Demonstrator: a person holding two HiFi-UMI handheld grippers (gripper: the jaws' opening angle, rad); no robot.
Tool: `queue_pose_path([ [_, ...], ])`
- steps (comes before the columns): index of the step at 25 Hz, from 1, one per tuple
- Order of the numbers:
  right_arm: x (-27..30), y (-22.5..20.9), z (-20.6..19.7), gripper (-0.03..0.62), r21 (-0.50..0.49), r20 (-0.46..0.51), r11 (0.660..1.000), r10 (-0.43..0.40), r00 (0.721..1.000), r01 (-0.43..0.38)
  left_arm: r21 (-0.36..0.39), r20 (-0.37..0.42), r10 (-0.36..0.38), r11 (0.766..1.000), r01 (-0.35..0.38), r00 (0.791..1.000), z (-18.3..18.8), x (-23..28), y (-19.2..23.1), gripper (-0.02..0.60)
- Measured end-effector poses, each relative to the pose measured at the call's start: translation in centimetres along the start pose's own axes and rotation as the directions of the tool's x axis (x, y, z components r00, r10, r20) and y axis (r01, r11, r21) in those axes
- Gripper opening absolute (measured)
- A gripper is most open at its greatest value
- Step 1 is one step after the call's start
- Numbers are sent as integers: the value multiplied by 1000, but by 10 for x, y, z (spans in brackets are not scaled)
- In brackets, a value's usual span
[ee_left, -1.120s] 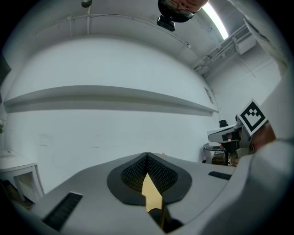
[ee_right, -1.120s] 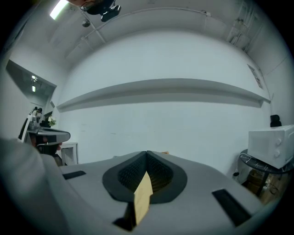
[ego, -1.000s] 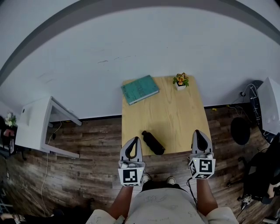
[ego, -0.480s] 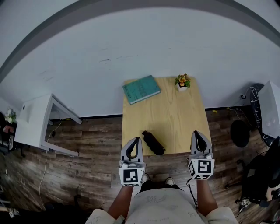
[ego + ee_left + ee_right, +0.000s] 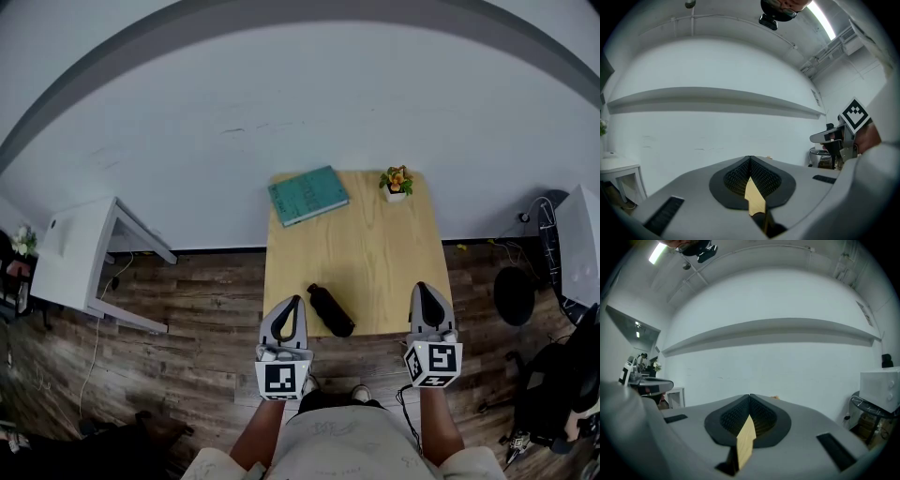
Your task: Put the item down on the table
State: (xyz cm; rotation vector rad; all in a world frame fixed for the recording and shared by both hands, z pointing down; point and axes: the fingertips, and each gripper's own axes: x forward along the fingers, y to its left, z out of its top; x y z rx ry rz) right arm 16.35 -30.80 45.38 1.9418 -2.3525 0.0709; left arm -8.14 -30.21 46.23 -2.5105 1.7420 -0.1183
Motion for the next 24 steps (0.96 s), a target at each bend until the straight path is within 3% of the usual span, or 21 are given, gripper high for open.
queue_pose_path([
  [9, 2, 3, 0, 15, 1, 6, 1000, 11, 1000, -11, -14, -32, 11, 1000, -11, 999, -9, -2, 4, 8],
  [13, 2, 7, -5, 15, -2, -9, 1000, 16, 1000, -16, 1, -3, 12, 1000, -12, 1000, -7, -2, 6, 8],
  [19, 4, 12, -12, 15, -15, -32, 999, 32, 999, -32, 3, -42, 7, 1000, -7, 999, -8, -5, 7, 8],
  [24, 5, 15, -12, 15, -16, -36, 999, 39, 999, -40, -7, -23, 10, 1000, -10, 1000, -4, -7, 8, 8],
])
